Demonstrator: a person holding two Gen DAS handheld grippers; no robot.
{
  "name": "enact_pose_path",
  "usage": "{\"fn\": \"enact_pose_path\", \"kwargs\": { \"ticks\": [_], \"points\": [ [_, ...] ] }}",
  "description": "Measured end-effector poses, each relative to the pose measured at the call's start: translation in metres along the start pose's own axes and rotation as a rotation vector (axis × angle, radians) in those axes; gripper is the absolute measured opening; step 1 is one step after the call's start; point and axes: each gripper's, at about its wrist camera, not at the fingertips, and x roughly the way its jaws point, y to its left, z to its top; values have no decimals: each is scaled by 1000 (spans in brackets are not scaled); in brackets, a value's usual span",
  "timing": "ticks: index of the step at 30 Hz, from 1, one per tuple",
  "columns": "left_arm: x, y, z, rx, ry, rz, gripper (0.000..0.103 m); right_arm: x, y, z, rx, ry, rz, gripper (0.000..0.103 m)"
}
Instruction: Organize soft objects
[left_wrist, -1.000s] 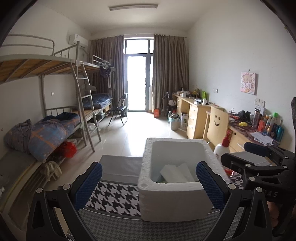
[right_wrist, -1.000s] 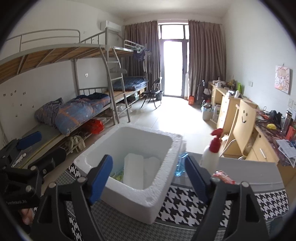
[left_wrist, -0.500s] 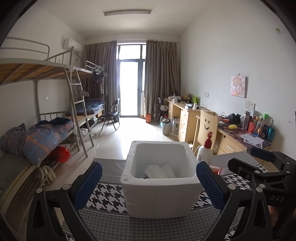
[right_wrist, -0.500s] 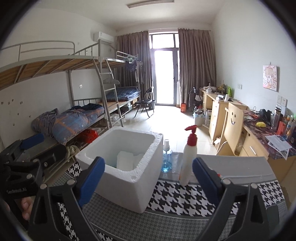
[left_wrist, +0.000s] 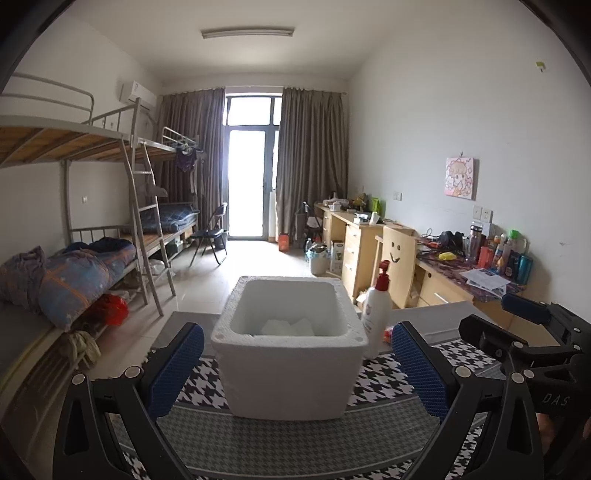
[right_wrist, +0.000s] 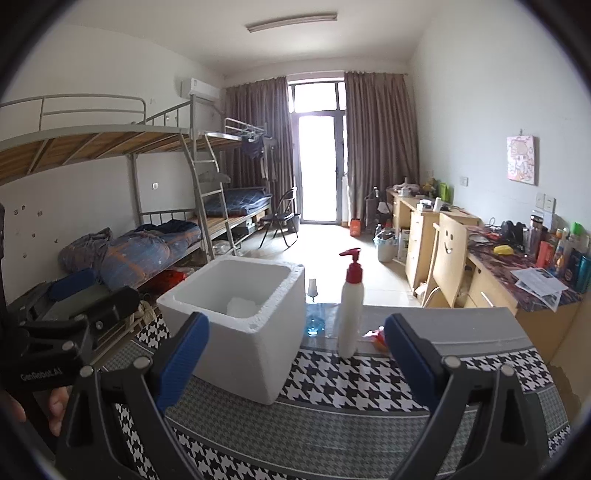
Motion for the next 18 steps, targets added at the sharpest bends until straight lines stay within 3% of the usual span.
{"fn": "enact_pose_path", "kwargs": {
  "ticks": [18],
  "points": [
    [-33, -15, -23, 31, -50, 3, 102, -47, -6, -27, 12, -79, -30, 97]
  ]
}}
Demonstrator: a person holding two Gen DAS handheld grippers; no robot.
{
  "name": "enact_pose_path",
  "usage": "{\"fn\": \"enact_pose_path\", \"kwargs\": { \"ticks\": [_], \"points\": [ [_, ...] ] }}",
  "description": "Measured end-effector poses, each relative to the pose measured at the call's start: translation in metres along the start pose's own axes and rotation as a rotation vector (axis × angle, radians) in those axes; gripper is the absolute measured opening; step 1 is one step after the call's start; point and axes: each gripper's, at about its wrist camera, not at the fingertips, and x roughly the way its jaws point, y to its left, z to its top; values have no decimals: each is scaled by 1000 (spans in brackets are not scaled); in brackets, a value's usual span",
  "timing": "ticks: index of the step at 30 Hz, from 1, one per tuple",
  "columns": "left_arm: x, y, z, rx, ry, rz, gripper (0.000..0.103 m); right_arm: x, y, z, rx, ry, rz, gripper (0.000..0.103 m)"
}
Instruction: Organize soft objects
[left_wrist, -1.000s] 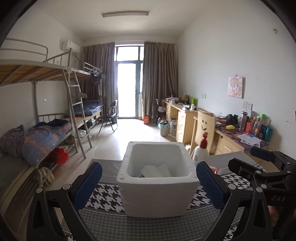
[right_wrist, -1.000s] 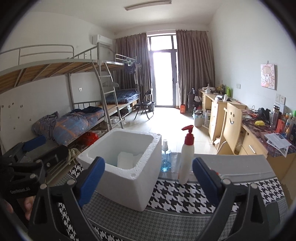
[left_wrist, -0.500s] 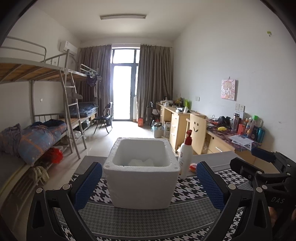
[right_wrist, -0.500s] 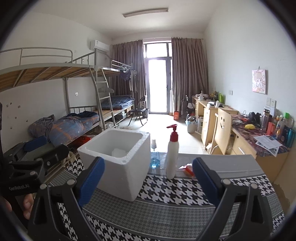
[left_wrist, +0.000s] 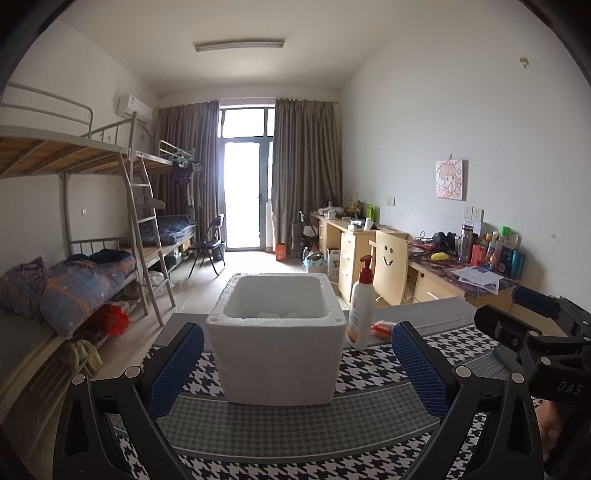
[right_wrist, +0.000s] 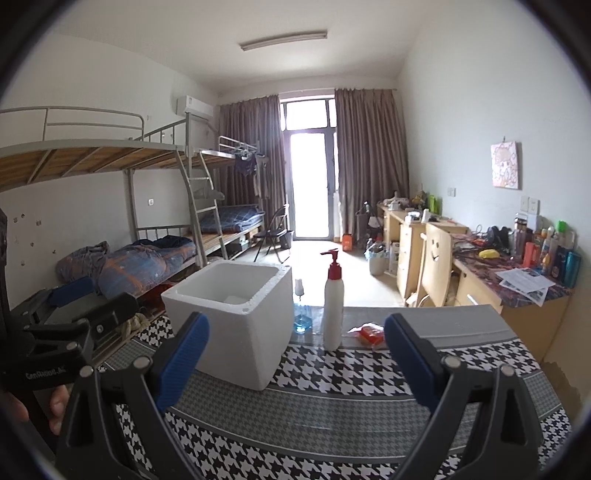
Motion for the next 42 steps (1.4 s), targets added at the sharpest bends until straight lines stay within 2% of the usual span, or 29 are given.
{"fn": "enact_pose_path", "kwargs": {
  "ticks": [16, 23, 29, 42],
  "points": [
    [-16, 3, -22, -31, -21, -13, 102, -26, 5, -21, 2, -39, 2, 97],
    [-25, 4, -29, -32, -42, -7, 102, -31, 4, -27, 21, -36, 31, 97],
    [-29, 1, -35, -19, -61, 3, 102, -32, 5, -35, 9, -56, -16, 97],
    [-37, 6, -47, -21, -88, 30, 102, -38, 3, -47, 33, -57, -23, 97]
  ]
}}
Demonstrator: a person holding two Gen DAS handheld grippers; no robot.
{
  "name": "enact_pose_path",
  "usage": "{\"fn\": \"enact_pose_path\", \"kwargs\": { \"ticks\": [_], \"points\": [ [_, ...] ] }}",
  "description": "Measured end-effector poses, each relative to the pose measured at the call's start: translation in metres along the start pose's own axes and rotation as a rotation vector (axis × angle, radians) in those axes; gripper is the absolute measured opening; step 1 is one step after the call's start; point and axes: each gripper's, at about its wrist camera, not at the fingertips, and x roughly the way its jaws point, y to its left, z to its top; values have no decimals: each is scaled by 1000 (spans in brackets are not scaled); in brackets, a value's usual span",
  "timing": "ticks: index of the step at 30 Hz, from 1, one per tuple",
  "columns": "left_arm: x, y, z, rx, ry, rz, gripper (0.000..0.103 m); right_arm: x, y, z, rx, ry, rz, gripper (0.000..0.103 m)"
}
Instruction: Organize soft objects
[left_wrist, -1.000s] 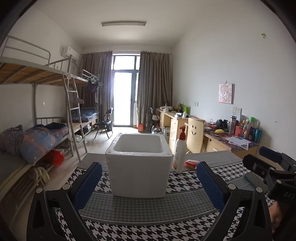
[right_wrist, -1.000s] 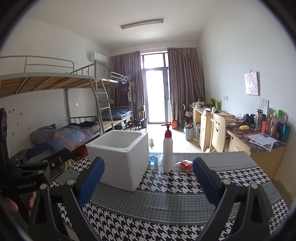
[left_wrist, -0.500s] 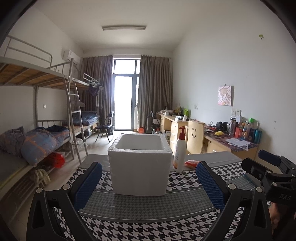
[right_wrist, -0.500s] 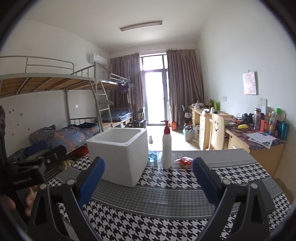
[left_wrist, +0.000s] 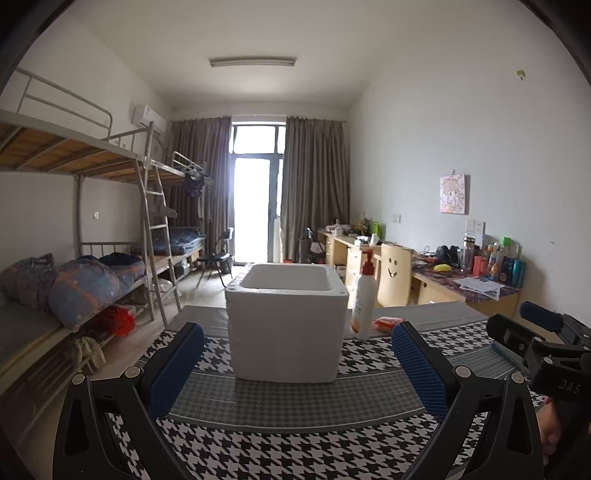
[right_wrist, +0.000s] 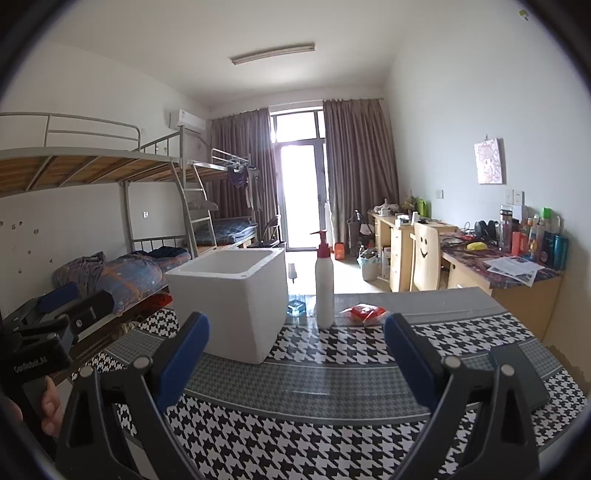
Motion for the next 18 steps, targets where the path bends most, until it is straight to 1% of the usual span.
{"fn": "enact_pose_path", "kwargs": {
  "ticks": [7, 12, 18],
  "points": [
    [-1, 3, -4, 5, -6, 1, 102, -7, 5, -9, -12, -27, -12, 97],
    [0, 2, -10, 11, 7, -12, 102, -7, 1, -10, 7, -28, -4, 97],
    [-3, 0, -15, 22, -6, -18, 102, -9, 1, -16, 3, -35, -12, 97]
  ]
}}
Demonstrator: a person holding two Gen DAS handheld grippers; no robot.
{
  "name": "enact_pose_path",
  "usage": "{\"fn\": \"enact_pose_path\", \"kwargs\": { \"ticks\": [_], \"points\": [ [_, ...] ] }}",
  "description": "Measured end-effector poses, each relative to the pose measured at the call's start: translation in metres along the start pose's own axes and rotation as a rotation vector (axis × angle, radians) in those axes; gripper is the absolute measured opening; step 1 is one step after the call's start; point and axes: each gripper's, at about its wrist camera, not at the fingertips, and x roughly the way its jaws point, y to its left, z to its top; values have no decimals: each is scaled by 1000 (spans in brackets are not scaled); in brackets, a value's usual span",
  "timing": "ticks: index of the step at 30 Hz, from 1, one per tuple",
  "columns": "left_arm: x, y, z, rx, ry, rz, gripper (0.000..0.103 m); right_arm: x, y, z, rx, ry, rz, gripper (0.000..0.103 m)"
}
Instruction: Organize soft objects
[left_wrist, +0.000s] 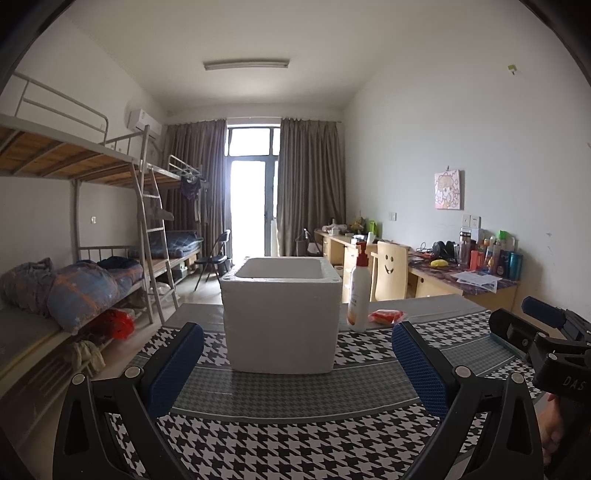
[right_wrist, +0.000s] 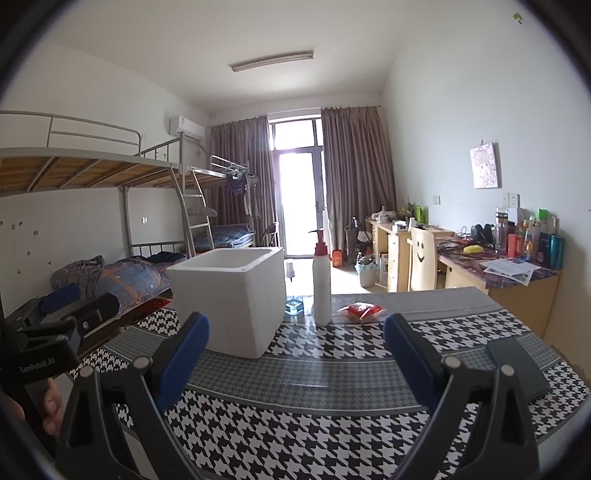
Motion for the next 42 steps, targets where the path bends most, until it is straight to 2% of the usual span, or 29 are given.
{"fn": "enact_pose_path", "kwargs": {
  "ticks": [13, 22, 42],
  "points": [
    [-1, 0, -10, -3, 15, -18, 102, -3, -6, -12, 47, 12, -3, 97],
    [2, 2, -19, -7, 32, 1, 102, -8, -9, -18, 50, 12, -20, 97],
    [-2, 0, -20, 22, 24, -3, 102, -7, -13, -20, 57, 23, -16, 97]
  ]
}}
